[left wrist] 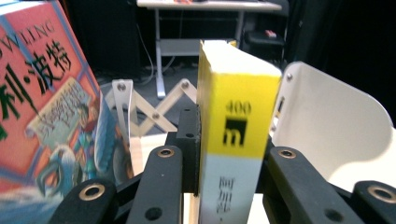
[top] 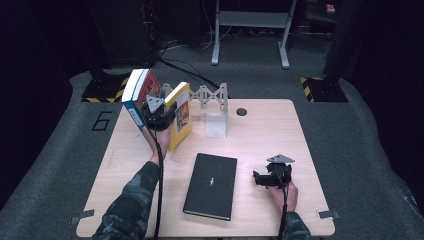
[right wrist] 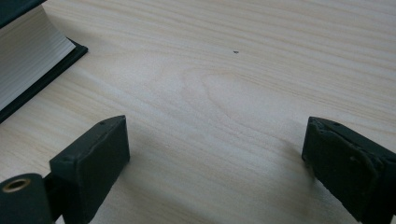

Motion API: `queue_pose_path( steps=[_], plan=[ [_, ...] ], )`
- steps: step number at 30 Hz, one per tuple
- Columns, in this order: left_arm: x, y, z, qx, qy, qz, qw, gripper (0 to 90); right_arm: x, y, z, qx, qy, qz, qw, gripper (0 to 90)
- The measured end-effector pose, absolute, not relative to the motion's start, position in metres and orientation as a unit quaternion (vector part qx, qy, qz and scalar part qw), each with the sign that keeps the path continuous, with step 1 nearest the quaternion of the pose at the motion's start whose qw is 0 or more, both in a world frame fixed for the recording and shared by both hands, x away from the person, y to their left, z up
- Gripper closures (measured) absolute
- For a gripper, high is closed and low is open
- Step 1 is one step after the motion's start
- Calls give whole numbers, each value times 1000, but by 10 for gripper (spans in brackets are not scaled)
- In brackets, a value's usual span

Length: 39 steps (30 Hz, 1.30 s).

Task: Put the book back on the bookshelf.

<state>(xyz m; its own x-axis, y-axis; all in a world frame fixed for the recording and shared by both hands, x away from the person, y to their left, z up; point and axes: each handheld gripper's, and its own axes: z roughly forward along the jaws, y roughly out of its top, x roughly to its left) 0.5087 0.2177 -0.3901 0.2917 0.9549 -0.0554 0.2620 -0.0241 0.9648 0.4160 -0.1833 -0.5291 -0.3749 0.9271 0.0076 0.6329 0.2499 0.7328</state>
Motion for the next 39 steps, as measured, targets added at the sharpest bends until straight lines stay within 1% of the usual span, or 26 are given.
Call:
queue_pose_path(
  steps=[9,13,19,23,26,31,33,36,39],
  plan=[
    [491,231,-390,648,497,312,485,732,416,-183,-529,514,759,334,221,68],
    [484,235,-390,667,494,299,470,721,416,-183,-529,513,759,333,221,68],
    [482,236,-391,672,494,293,468,703,416,-183,-529,513,759,333,221,68],
    [484,232,-387,677,486,287,471,642,416,-183,-529,513,759,334,220,70],
    [487,227,-382,688,479,292,461,610,416,-183,-529,514,759,334,220,70],
    [497,223,-374,693,476,294,455,553,416,-183,-529,515,759,334,220,71],
    [502,223,-372,703,475,285,446,531,416,-183,-529,513,759,334,220,71],
    [510,222,-371,711,478,277,435,524,416,-184,-529,511,761,334,221,71],
    [513,221,-369,716,477,278,427,560,416,-183,-529,514,759,334,220,71]
  ],
)
